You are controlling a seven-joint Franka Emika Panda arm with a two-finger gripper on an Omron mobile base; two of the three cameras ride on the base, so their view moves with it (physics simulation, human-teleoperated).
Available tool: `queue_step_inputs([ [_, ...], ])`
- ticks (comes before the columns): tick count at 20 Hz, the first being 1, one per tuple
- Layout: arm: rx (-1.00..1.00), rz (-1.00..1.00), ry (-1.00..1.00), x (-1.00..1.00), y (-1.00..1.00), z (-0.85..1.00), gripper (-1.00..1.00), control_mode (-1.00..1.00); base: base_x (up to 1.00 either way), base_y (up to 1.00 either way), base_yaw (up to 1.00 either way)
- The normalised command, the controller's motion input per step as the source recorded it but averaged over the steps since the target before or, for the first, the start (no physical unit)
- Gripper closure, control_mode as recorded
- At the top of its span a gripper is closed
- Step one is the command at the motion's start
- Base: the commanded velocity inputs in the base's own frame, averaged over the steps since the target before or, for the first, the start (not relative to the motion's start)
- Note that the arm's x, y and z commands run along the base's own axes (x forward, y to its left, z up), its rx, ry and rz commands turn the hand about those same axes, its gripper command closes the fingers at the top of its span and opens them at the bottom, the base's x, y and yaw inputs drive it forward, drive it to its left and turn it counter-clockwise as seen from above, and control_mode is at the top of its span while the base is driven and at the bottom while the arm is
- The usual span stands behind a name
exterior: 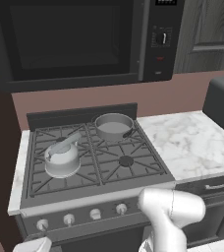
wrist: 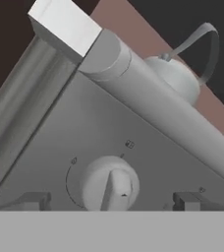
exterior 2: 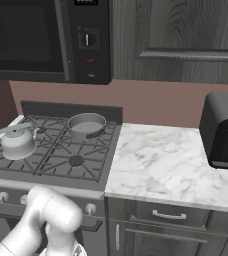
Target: Pick the kettle from the counter and place it on a stove burner. Then turn the burner on.
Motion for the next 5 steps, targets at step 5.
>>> queue_step_inputs([
  [5,0.05,0.05,-0.01,0.03,-0.18,0.05,-1.00,-1.00,0.00,0.00,0.00],
])
